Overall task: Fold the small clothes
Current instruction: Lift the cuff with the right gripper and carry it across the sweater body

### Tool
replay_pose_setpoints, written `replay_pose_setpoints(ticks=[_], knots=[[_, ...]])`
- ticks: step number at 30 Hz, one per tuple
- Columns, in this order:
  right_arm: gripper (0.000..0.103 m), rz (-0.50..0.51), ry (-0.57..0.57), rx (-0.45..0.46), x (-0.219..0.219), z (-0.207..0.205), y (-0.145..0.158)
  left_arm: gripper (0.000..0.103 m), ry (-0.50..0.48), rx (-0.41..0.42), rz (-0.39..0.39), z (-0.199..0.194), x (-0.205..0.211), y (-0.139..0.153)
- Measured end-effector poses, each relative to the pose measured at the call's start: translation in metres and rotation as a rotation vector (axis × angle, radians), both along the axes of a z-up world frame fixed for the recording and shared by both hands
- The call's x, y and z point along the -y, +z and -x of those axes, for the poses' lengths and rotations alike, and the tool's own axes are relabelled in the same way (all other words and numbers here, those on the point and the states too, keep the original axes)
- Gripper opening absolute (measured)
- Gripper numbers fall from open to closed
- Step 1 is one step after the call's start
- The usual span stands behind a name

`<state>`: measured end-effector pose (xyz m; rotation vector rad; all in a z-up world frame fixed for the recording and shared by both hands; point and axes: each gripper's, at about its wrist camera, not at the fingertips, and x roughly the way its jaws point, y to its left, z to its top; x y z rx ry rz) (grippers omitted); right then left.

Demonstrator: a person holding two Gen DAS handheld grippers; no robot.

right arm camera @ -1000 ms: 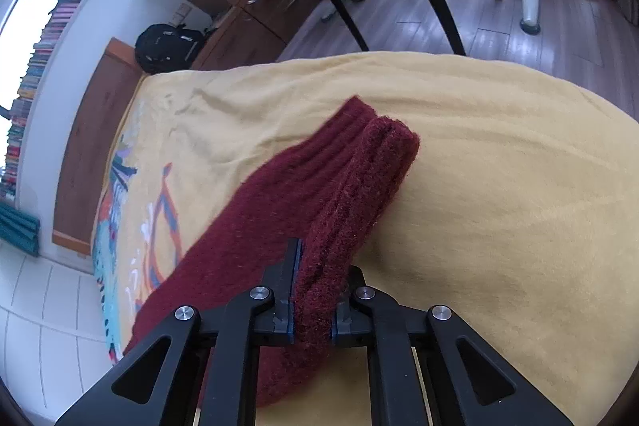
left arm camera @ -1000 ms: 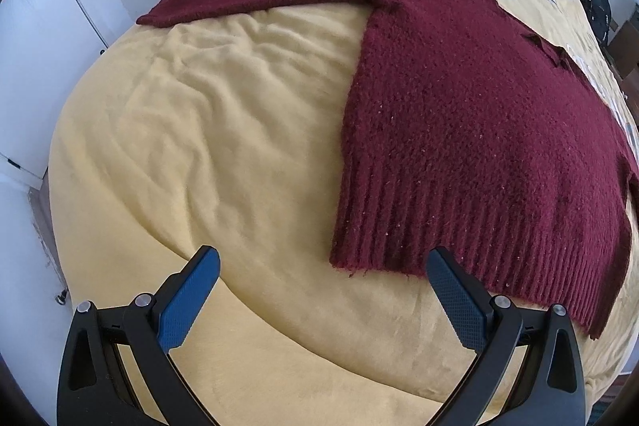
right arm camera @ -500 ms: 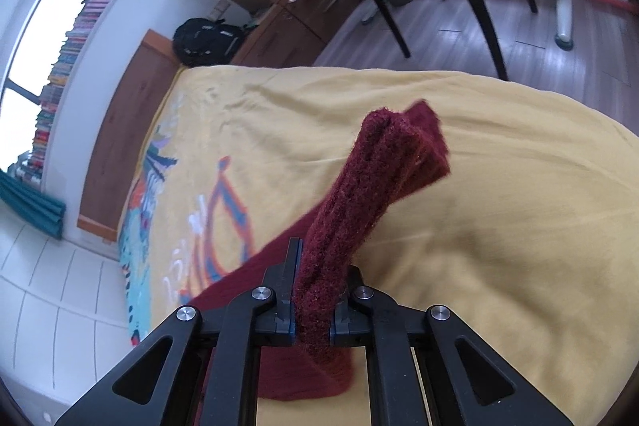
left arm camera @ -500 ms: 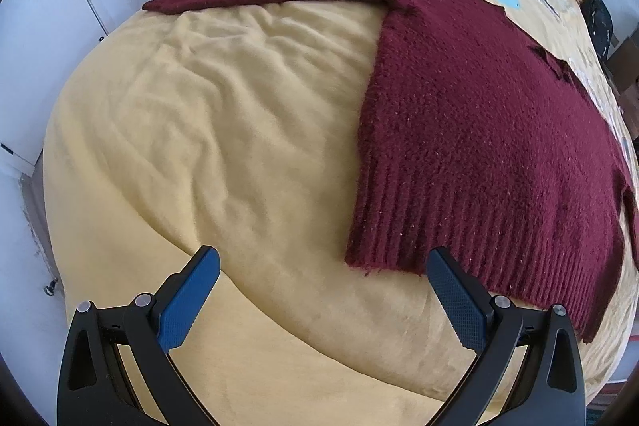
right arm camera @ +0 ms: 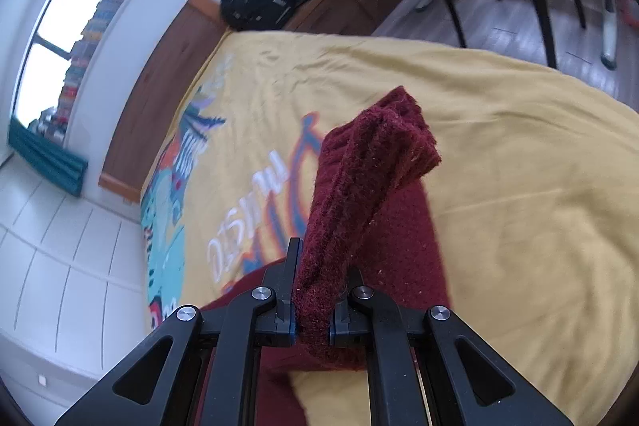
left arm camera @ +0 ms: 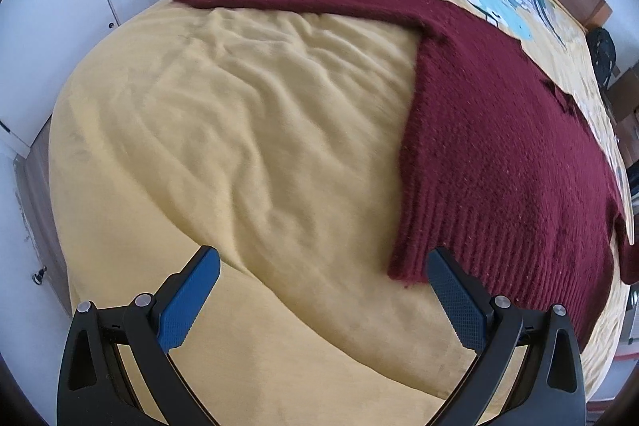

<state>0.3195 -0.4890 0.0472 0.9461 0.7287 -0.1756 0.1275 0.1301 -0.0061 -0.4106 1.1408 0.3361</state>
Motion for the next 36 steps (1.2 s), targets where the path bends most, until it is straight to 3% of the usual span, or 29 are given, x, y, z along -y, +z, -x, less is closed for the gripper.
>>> replay_pose_setpoints(ticks=[19, 29, 36], knots=[[0.01, 0.089, 0.307, -0.006, -0.21, -0.1, 0.045, 0.102, 0.114, 0.039, 0.03, 0.034, -0.071, -0.004], [0.01, 0.09, 0.462, 0.013, -0.326, -0.136, 0.043, 0.102, 0.177, 0.039, 0.056, 0.051, -0.104, -0.012], [0.01, 0.108, 0.564, -0.007, -0.398, -0.147, 0.019, 0.102, 0.209, 0.032, 0.059, 0.061, -0.122, -0.015]])
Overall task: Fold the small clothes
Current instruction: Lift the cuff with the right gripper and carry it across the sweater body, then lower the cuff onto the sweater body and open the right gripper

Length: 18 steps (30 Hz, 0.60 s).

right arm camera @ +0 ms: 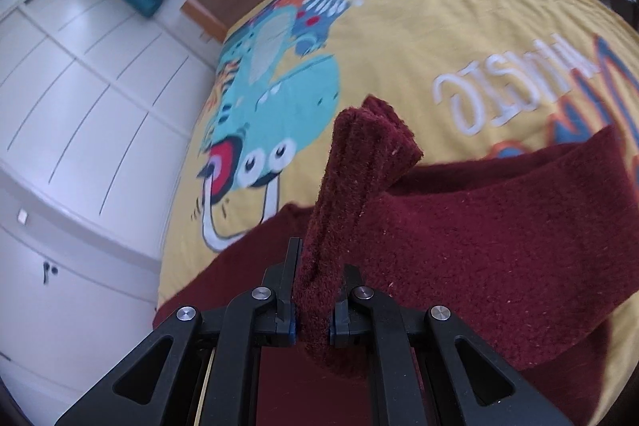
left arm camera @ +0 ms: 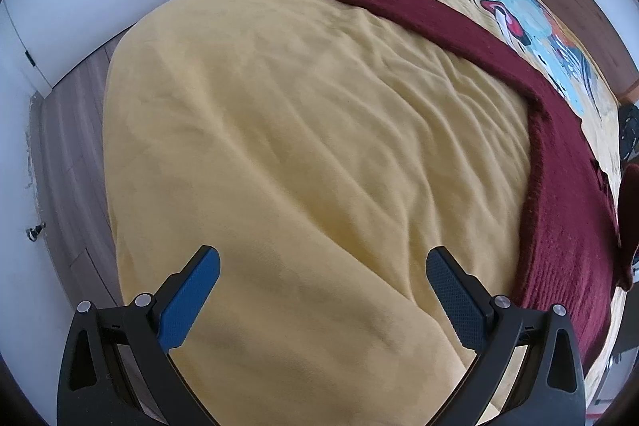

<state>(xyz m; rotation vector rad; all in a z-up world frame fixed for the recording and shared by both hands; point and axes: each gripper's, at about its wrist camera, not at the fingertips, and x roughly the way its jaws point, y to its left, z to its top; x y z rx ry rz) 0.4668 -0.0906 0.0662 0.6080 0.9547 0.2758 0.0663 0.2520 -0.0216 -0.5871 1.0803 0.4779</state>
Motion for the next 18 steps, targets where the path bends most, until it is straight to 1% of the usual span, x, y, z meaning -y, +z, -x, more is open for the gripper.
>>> replay_pose_setpoints(ticks=[4, 11, 18], knots=[[0.01, 0.026, 0.048, -0.02, -0.034, -0.004, -0.017, 0.102, 0.01, -0.002, -0.002, 0.004, -0.006, -0.001], [0.011, 0.062, 0.142, -0.038, -0.093, 0.003, -0.043, 0.102, 0.017, -0.011, 0.001, 0.007, -0.009, -0.005], [0.011, 0.09, 0.206, -0.038, -0.128, 0.009, -0.059, 0.102, 0.023, -0.018, -0.003, 0.007, -0.012, -0.008]])
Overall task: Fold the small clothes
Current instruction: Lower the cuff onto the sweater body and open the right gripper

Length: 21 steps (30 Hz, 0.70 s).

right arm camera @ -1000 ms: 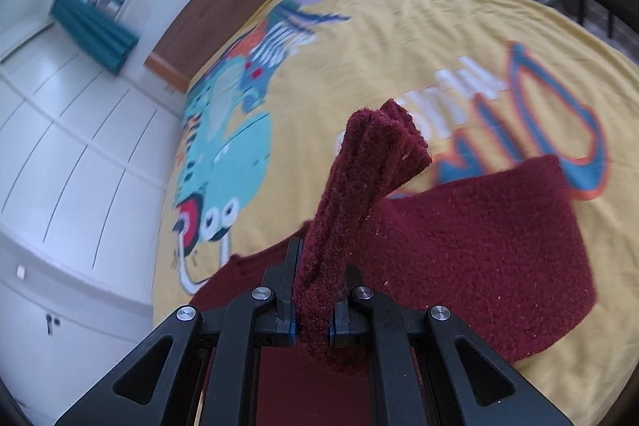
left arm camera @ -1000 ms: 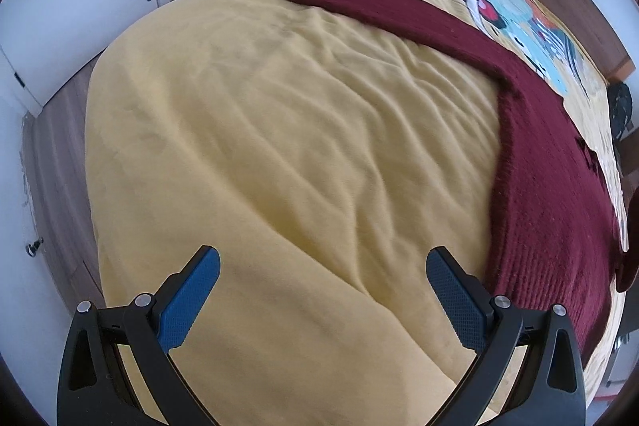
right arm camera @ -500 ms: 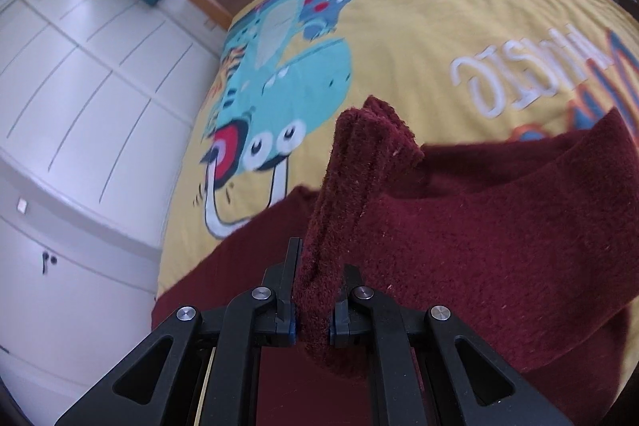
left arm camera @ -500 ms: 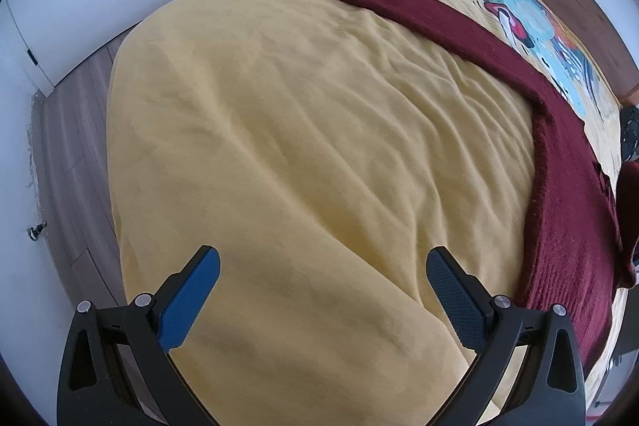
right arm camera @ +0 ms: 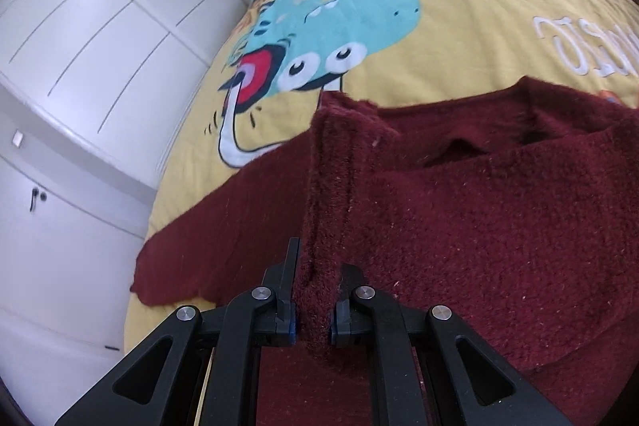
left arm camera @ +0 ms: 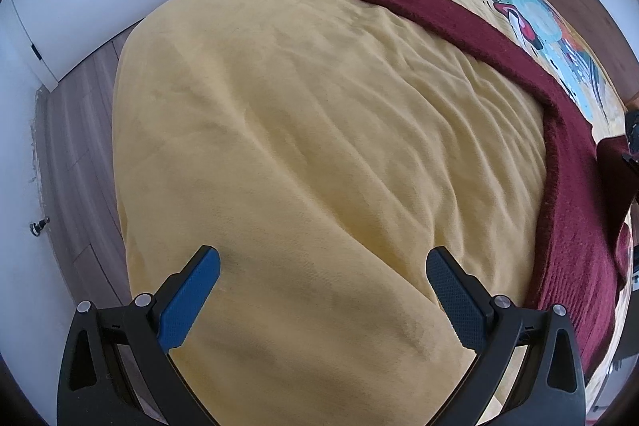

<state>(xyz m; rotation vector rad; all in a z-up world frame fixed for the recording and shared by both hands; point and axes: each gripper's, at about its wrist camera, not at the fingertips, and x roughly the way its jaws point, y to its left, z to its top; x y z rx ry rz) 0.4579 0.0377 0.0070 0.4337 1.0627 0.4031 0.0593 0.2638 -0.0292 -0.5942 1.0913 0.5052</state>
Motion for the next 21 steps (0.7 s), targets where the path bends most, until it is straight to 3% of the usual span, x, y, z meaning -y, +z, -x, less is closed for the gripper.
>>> replay_pose_setpoints(ticks=[11, 14, 18, 21], knots=[[0.018, 0.169, 0.115, -0.051, -0.049, 0.018, -0.052, 0.102, -0.003, -0.014, -0.004, -0.002, 0.0, -0.004], [0.024, 0.185, 0.134, -0.051, -0.059, 0.024, -0.058, 0.102, -0.003, -0.015, -0.005, -0.002, 0.0, -0.004], [0.043, 0.193, 0.152, -0.042, -0.072, 0.031, -0.058, 0.102, -0.006, -0.015, -0.006, -0.002, 0.0, -0.004], [0.044, 0.192, 0.172, -0.035, -0.082, 0.036, -0.056, 0.102, -0.01, -0.013, -0.008, -0.004, 0.001, -0.003]])
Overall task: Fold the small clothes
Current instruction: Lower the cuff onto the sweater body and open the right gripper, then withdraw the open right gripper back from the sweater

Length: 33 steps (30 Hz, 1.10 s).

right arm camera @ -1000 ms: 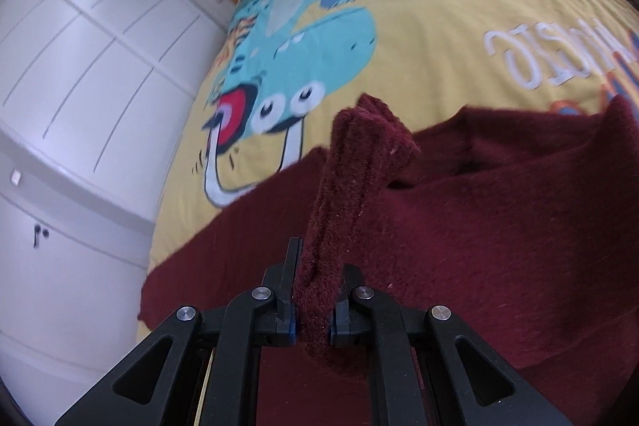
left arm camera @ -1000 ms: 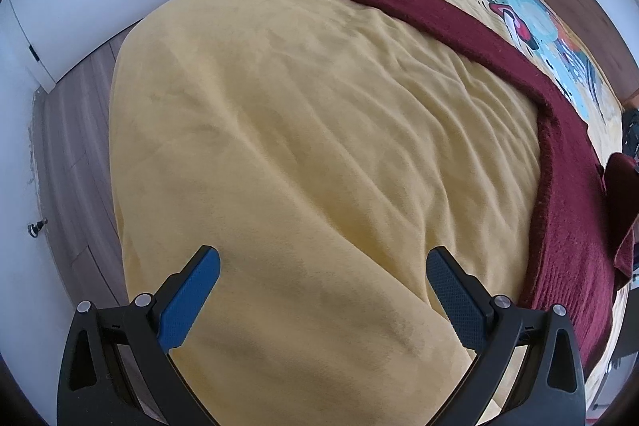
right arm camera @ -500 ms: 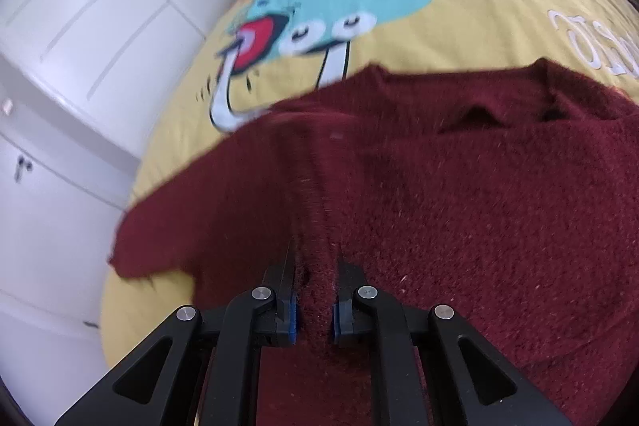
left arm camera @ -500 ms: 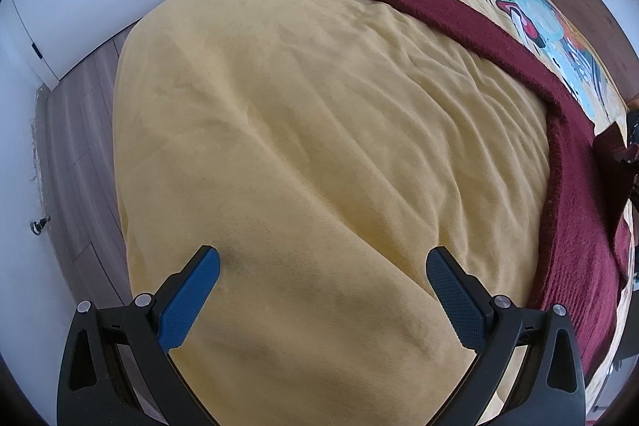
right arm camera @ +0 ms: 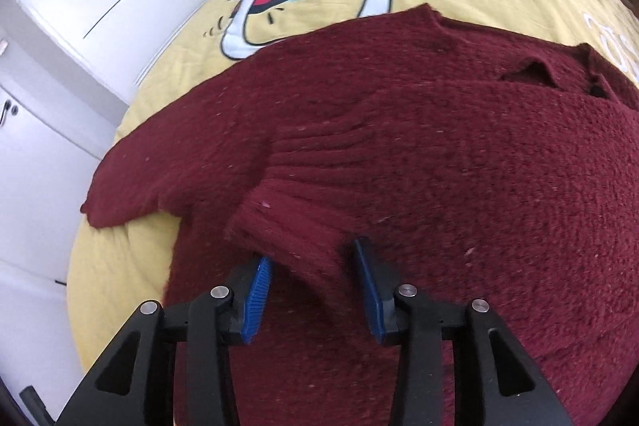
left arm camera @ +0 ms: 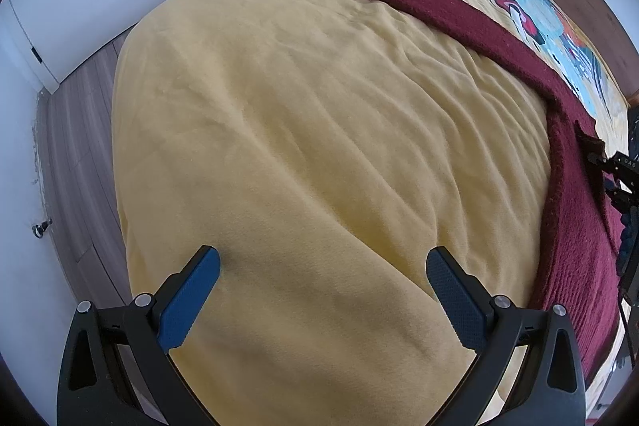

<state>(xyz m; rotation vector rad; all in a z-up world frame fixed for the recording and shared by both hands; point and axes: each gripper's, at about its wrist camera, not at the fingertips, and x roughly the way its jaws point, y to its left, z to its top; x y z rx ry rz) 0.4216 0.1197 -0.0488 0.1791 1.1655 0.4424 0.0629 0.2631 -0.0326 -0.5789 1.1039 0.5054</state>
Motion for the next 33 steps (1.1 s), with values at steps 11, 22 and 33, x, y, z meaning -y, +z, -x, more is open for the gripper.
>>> replay_pose_setpoints(ticks=[11, 22, 33], knots=[[0.045, -0.058, 0.013, 0.068, 0.017, 0.018, 0.03, 0.102, -0.009, 0.045, -0.029, -0.003, 0.002, 0.011], [0.045, 0.077, -0.002, 0.048, 0.014, 0.018, 0.002, 0.102, -0.055, 0.035, -0.035, -0.01, 0.004, 0.01], [0.045, 0.04, 0.032, 0.078, 0.006, 0.041, 0.026, 0.102, -0.037, 0.058, -0.068, -0.006, -0.005, 0.023]])
